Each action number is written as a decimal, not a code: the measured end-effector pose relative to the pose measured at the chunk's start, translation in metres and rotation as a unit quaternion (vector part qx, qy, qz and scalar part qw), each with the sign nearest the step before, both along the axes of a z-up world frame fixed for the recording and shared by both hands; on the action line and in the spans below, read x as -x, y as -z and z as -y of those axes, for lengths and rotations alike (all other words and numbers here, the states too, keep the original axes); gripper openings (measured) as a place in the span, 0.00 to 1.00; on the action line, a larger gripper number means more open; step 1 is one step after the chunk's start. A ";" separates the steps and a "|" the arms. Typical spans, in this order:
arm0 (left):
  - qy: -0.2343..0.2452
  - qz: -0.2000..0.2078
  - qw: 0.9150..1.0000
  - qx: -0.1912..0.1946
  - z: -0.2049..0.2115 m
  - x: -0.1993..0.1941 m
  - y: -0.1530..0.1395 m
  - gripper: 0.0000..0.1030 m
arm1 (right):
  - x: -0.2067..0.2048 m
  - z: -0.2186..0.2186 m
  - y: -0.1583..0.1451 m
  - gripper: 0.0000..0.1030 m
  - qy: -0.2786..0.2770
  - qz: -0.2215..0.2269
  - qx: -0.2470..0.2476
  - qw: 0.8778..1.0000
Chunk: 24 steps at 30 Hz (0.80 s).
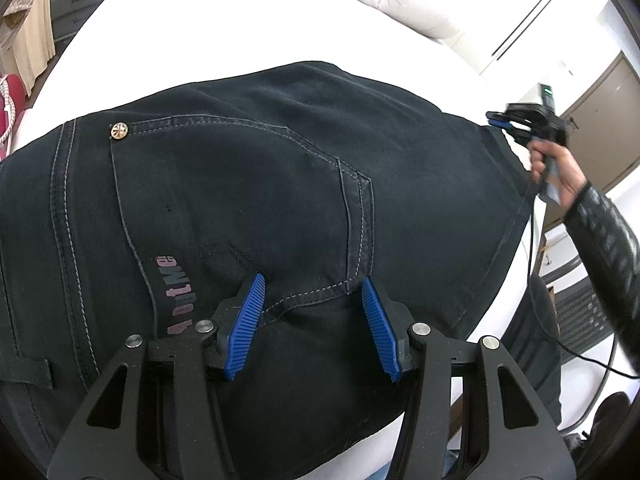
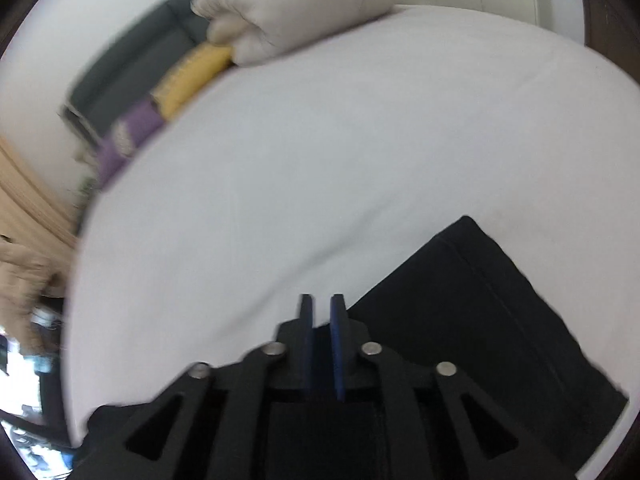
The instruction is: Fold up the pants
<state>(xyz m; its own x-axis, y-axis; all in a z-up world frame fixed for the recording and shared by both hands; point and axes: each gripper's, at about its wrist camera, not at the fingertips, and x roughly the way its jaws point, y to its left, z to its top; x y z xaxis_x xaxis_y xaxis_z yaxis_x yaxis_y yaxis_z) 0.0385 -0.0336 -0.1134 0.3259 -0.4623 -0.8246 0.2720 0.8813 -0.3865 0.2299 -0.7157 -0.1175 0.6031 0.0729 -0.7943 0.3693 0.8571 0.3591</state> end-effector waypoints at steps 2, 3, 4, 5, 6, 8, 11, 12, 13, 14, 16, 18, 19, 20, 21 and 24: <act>-0.001 0.003 1.000 0.001 0.000 0.001 0.000 0.48 | 0.018 -0.017 -0.008 0.24 -0.051 -0.004 -0.023 0.998; -0.002 0.005 1.000 0.000 0.000 0.001 0.000 0.48 | 0.026 -0.031 -0.008 0.25 -0.090 -0.010 -0.044 0.995; -0.003 0.005 1.000 0.000 0.000 0.001 0.001 0.48 | 0.032 -0.046 -0.009 0.27 -0.115 -0.010 -0.055 0.992; -0.004 0.006 1.000 0.001 0.000 0.002 0.000 0.48 | 0.040 -0.061 -0.007 0.35 -0.139 -0.007 -0.060 0.989; -0.004 0.006 1.000 0.001 0.000 0.001 0.000 0.48 | 0.045 -0.068 -0.004 0.43 -0.149 -0.007 -0.064 0.987; -0.003 0.008 1.000 0.000 0.001 0.003 0.000 0.48 | 0.058 -0.075 0.015 0.45 -0.149 -0.025 -0.073 0.986; 0.000 0.011 1.000 -0.002 0.001 0.005 -0.001 0.48 | 0.066 -0.057 0.030 0.26 -0.106 -0.015 -0.098 0.989; -0.001 0.012 1.000 -0.001 0.001 0.005 -0.001 0.48 | 0.072 -0.042 0.033 0.17 -0.085 -0.011 -0.103 0.991; -0.001 0.012 1.000 0.000 0.001 0.006 -0.001 0.48 | 0.082 -0.023 0.033 0.12 -0.060 -0.008 -0.101 0.993; -0.002 0.013 1.000 0.000 0.002 0.006 -0.001 0.48 | 0.092 0.000 0.032 0.00 -0.030 -0.004 -0.093 0.995; -0.005 0.015 1.000 0.002 0.002 0.007 0.000 0.48 | 0.104 0.050 0.029 0.00 0.045 -0.004 -0.065 0.997; -0.007 0.016 1.000 0.003 0.001 0.009 0.000 0.48 | 0.115 0.079 0.017 0.00 0.115 -0.014 -0.015 0.993; -0.009 0.016 1.000 0.004 0.000 0.010 0.000 0.48 | 0.122 0.089 0.004 0.06 0.146 -0.012 -0.002 0.989; -0.009 0.017 1.000 0.004 0.000 0.012 0.000 0.48 | 0.127 0.091 -0.008 0.09 0.154 -0.002 0.000 0.988; -0.011 0.019 1.000 0.004 -0.001 0.013 0.000 0.48 | 0.128 0.082 -0.020 0.09 0.140 0.018 -0.010 0.990; -0.015 0.023 1.000 0.002 -0.001 0.016 0.001 0.48 | 0.128 0.017 -0.043 0.09 0.008 0.064 -0.074 0.995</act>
<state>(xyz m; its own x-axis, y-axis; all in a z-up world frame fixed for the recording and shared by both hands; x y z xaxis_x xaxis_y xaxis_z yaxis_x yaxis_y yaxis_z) 0.0221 -0.0329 -0.1142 0.3777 -0.4544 -0.8068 0.2624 0.8881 -0.3773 0.1022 -0.7330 -0.0743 0.7012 0.1738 -0.6915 0.3245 0.7858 0.5265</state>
